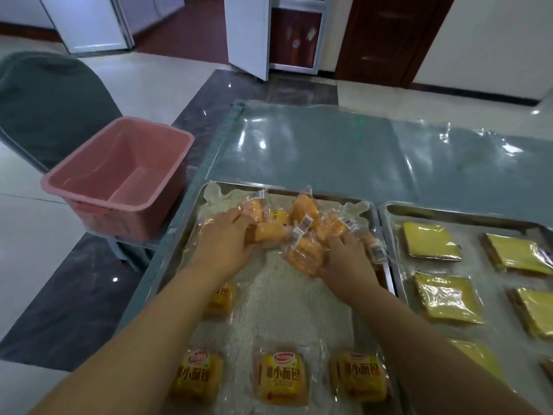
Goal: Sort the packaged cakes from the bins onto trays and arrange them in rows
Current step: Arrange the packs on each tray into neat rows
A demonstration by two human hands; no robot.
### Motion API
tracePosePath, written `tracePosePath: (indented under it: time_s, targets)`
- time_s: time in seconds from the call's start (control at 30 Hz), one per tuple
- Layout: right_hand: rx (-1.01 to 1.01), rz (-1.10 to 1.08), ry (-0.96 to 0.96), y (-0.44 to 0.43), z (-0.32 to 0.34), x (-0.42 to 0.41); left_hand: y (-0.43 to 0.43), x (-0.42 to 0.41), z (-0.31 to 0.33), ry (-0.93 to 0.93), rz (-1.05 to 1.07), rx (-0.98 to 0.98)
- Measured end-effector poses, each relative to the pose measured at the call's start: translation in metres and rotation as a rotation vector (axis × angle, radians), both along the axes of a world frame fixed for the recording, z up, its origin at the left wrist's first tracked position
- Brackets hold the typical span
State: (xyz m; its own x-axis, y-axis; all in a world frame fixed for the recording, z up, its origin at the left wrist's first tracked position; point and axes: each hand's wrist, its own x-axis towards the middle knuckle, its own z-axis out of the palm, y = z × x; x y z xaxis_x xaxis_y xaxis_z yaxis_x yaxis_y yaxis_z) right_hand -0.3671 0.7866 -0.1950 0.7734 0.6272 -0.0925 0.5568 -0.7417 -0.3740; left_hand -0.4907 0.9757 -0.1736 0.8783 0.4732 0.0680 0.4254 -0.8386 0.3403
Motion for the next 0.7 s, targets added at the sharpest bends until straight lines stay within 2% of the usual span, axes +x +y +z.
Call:
tracePosePath:
  time_s: [0.17,0.27,0.33,0.47,0.6,0.7]
  targets:
    - [0.205,-0.026,-0.081,-0.011,-0.001,-0.009,-0.018,-0.026,-0.013,-0.013,-0.050,0.002]
    - [0.311,0.013,-0.242,-0.025,-0.002,-0.016,-0.028,-0.041,-0.023,0.073,-0.162,-0.080]
    - [0.317,0.062,-0.259,-0.035,-0.005,-0.020,-0.031,-0.048,-0.027,0.104,-0.191,-0.146]
    - [0.216,0.134,-0.175,-0.053,-0.008,-0.029,-0.032,-0.055,-0.027,0.042,-0.173,-0.247]
    - [0.065,0.223,0.029,-0.068,-0.003,-0.038,-0.027,-0.053,-0.024,0.038,-0.151,-0.292]
    - [0.031,0.183,0.195,-0.068,0.004,-0.038,-0.027,-0.048,-0.020,0.060,-0.135,-0.248]
